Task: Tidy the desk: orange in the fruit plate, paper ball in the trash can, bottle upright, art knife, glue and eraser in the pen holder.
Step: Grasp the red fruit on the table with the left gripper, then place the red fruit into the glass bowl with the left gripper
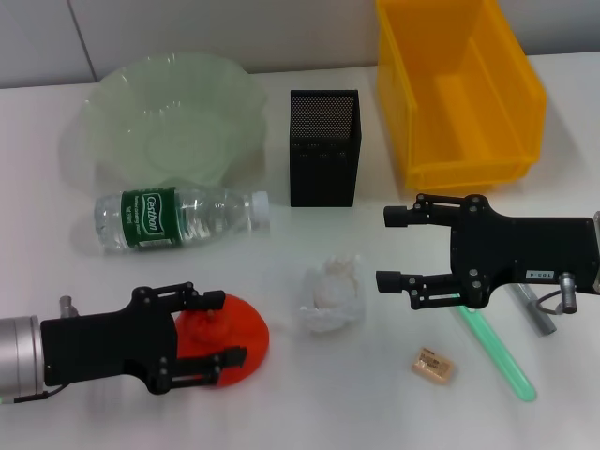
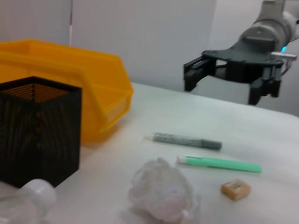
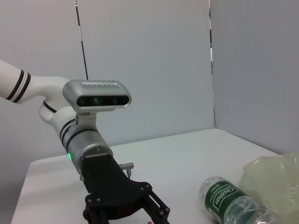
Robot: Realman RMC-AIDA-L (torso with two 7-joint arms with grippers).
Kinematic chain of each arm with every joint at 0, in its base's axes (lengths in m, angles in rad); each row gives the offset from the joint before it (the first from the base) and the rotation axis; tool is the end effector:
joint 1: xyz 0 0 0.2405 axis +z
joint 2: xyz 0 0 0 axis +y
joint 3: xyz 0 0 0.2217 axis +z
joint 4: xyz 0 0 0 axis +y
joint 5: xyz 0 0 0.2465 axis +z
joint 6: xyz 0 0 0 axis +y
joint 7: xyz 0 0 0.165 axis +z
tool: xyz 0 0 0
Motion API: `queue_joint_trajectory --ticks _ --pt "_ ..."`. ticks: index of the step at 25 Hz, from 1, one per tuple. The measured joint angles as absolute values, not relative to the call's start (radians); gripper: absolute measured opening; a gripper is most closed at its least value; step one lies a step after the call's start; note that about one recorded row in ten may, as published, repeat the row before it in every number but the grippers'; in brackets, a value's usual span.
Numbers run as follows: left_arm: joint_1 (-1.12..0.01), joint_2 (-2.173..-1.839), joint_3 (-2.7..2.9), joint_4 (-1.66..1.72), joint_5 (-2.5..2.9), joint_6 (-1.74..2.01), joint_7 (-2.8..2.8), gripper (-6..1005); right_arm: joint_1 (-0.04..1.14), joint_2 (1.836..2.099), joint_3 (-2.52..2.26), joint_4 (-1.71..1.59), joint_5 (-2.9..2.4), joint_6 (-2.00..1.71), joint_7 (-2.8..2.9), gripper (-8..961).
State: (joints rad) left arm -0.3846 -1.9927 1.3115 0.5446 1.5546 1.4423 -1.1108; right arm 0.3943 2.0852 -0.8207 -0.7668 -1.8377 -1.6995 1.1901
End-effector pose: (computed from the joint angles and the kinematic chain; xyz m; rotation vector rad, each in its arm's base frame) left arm -0.2668 0.3002 -0.0548 -2.8978 -0.3913 -0.6439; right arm 0.2425 0.3167 0.0107 -2.7756 0.2836 0.8140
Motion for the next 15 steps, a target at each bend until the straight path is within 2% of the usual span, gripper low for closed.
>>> queue_joint_trajectory --ticks 2,7,13,15 --pt "-0.386 -1.993 1.312 0.545 1.556 1.419 -1.112 839 0.394 2.085 -0.821 -0.767 -1.837 -1.701 1.19 800" --pt "-0.387 -1.995 1.312 0.545 1.556 1.367 -1.116 749 0.394 2.085 -0.821 -0.769 -1.836 -1.705 1.194 800" --pt "-0.387 -1.996 1.311 0.553 1.556 1.378 -1.109 534 0.394 2.085 -0.821 -0.773 -1.832 -1.708 1.199 800" --pt "-0.387 -1.995 1.312 0.555 1.556 1.391 -1.108 377 0.394 2.085 -0.82 -0.772 -1.832 -1.709 1.199 800"
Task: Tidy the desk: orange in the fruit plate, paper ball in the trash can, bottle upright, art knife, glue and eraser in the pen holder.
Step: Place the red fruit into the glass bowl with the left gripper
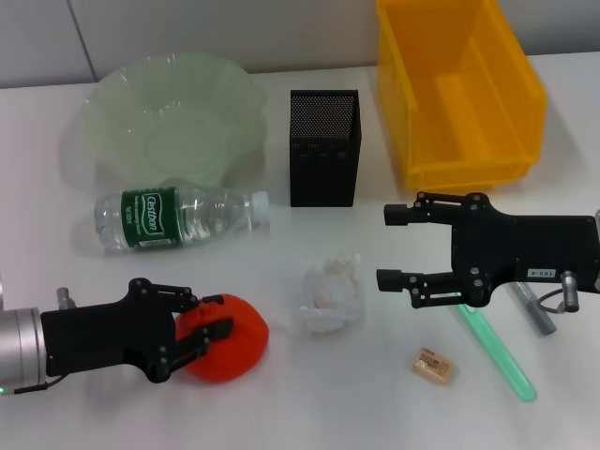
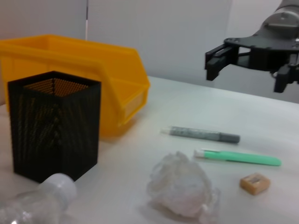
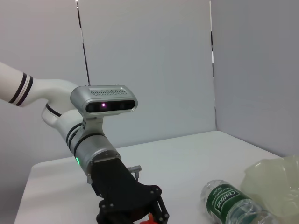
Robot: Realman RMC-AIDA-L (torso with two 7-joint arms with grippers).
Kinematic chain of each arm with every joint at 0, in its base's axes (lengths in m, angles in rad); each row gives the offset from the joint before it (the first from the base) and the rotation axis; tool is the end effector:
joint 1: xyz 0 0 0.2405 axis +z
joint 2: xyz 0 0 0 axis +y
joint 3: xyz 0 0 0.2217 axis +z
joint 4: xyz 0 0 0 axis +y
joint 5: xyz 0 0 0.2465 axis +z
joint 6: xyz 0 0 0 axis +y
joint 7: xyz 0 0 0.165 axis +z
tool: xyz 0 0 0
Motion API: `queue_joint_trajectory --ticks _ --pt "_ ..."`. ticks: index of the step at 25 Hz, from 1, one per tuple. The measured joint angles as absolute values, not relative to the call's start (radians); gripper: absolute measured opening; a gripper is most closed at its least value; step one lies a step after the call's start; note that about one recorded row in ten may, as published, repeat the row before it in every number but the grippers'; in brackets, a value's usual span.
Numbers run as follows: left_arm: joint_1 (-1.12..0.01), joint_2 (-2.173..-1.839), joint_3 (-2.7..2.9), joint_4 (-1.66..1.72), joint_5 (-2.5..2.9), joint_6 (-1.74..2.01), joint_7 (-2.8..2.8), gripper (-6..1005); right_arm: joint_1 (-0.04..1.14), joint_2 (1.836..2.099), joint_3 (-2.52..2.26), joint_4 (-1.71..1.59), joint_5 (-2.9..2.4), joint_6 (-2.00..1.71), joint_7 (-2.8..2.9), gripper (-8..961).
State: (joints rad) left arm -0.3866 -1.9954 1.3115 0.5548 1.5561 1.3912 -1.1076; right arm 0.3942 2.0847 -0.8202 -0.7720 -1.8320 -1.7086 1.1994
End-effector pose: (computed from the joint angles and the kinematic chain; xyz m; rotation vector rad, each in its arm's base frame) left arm -0.2692 0.3083 -0.0555 -2.8655 -0.3818 -0.5967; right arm 0.2407 0.3165 0.0124 -2.7767 0.2856 0.8264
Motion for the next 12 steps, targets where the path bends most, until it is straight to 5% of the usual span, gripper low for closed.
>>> queue_joint_trajectory --ticks 1,12 --pt "-0.387 -1.995 1.312 0.556 1.556 1.398 -1.107 298 0.394 2.085 -0.819 -0.771 -1.832 -1.709 1.199 800" --pt "-0.365 -1.999 1.27 0.64 1.55 1.505 -1.111 187 0.393 2.086 -0.811 -0.767 -1.831 -1.705 1.2 801"
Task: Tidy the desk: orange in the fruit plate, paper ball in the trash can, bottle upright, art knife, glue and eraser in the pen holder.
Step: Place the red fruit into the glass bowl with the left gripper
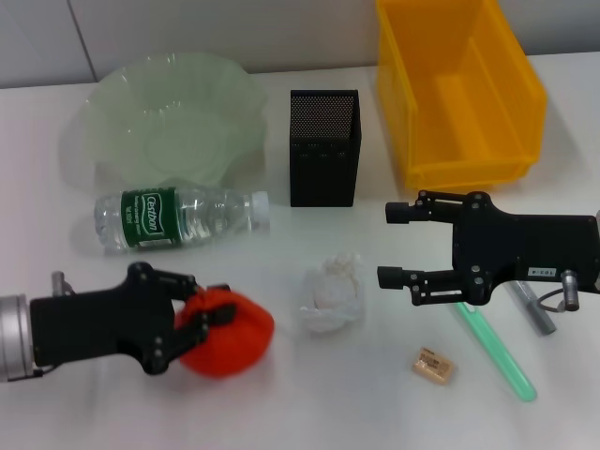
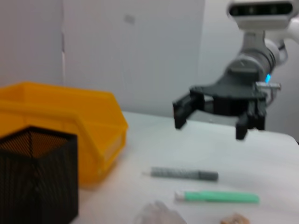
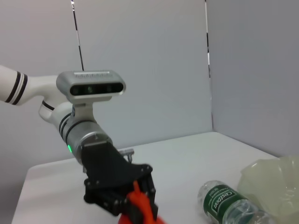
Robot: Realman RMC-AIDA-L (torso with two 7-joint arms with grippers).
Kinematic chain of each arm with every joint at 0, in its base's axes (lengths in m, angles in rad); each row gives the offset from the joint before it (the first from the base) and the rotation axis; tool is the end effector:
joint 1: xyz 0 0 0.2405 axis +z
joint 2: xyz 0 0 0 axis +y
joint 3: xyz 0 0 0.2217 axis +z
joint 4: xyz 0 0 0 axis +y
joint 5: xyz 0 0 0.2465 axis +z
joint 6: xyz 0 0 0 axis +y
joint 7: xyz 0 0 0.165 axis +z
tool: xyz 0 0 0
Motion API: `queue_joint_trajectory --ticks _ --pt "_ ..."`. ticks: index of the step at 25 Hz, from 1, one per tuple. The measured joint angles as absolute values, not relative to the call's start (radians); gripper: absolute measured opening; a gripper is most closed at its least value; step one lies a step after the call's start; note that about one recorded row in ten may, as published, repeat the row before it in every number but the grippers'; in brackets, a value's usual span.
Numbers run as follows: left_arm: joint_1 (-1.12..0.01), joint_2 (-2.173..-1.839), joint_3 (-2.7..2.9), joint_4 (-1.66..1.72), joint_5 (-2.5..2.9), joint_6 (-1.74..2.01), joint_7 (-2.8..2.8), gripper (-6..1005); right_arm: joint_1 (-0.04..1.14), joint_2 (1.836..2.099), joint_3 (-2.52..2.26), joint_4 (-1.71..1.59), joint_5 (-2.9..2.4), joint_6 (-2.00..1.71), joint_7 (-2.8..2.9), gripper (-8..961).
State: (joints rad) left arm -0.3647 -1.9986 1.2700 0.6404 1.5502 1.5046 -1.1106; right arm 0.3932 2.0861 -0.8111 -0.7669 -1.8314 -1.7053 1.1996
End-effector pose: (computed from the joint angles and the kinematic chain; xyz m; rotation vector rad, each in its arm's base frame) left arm -0.2485 0.3071 -0.0371 -2.8762 -0.2745 -0.7263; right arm 0.2422 0.3167 0.0127 -2.7650 0.2983 0.8316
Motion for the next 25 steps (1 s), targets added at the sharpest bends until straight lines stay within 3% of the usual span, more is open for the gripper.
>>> queue_joint_trajectory --ticks 4,13,18,25 --pt "-0.364 -2.004 1.223 0.647 1.551 1.524 -1.11 167 0.386 2.086 -0.811 -0.767 -1.831 -1.702 1.198 801" --pt "-0.391 -2.049 1.05 0.685 1.548 1.534 -1.112 119 0.372 2.085 -0.81 -0.767 -1.831 -1.699 1.193 801" --pt "-0.434 -2.065 0.955 0.673 1.547 1.485 -1.134 68 0.366 2.085 -0.808 -0.767 -1.831 -1.699 1.192 801" --pt "-0.538 -2.071 0.944 0.59 1.524 1.28 -1.135 69 0.366 2.085 -0.808 -0.765 -1.832 -1.7 1.191 801"
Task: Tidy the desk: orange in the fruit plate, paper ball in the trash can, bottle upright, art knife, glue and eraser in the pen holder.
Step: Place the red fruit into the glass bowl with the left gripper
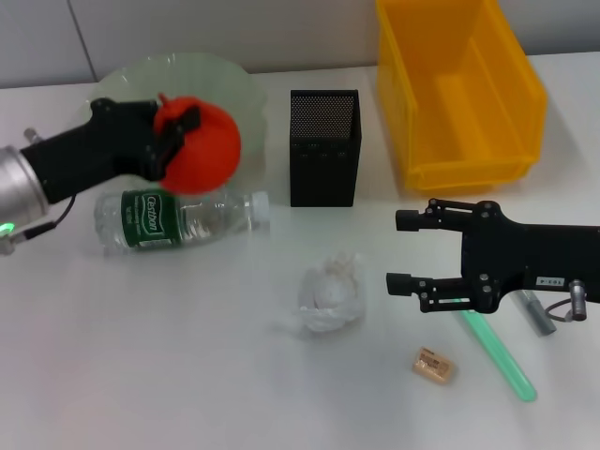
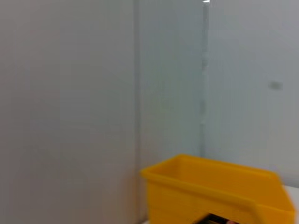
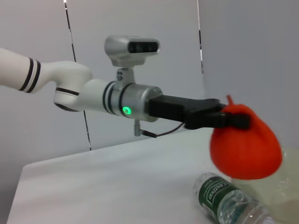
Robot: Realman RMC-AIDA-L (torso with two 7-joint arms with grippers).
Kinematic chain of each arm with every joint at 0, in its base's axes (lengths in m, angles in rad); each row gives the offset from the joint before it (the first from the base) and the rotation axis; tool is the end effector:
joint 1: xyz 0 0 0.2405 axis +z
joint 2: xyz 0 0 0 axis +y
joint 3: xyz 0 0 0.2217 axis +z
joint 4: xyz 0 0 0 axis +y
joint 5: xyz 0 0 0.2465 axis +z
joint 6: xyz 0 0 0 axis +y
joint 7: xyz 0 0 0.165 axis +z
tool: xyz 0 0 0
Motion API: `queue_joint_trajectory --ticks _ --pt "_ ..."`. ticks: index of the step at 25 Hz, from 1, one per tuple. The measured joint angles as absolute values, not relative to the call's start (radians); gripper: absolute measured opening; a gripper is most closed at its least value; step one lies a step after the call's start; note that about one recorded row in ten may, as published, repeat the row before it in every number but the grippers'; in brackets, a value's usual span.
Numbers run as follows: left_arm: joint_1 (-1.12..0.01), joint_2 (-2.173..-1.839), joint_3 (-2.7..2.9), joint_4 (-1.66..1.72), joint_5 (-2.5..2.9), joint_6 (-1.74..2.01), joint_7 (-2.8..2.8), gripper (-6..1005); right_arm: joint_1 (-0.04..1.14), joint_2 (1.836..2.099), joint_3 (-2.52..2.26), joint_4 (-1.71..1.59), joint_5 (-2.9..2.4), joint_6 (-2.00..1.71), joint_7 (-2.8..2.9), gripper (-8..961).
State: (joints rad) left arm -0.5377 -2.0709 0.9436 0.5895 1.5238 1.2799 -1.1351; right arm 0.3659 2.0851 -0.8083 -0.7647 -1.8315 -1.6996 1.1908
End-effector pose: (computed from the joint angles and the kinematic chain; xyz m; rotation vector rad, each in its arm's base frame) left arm -0.2186 0.3981 -0.0058 -2.4563 -0.3737 -0.8244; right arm 0.2519 0.3107 0.0131 -2.7476 0.3283 0.8186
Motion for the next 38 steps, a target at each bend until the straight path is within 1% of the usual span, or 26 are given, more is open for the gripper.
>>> queue_joint_trajectory --ticks 1,8,9,19,34,38 --pt "-0.553 -2.071 0.943 0.57 1.508 1.246 -1.123 68 0.366 2.085 -0.808 -0.765 -1.832 -1.7 1.191 801" --pt "-0.57 -2.071 0.942 0.548 1.47 1.201 -1.096 61 0.359 2.086 -0.808 -0.764 -1.832 -1.701 1.19 800" --pt "-0.605 -2.071 0.944 0.513 1.382 1.106 -1.035 61 0.358 2.086 -0.808 -0.764 -1.832 -1.701 1.188 800" --pt "-0.677 -2.078 0.948 0.396 1.324 0.944 -0.911 62 0.354 2.086 -0.808 -0.753 -1.821 -1.708 1.178 801" --pt "-0.716 -2.079 0.957 0.322 1.236 0.863 -0.803 61 0.347 2.084 -0.808 -0.754 -1.816 -1.709 1.178 800" --pt "-0.718 -2.08 0.976 0.32 1.233 0.862 -0.801 156 0.344 2.083 -0.807 -0.754 -1.804 -1.709 1.178 799"
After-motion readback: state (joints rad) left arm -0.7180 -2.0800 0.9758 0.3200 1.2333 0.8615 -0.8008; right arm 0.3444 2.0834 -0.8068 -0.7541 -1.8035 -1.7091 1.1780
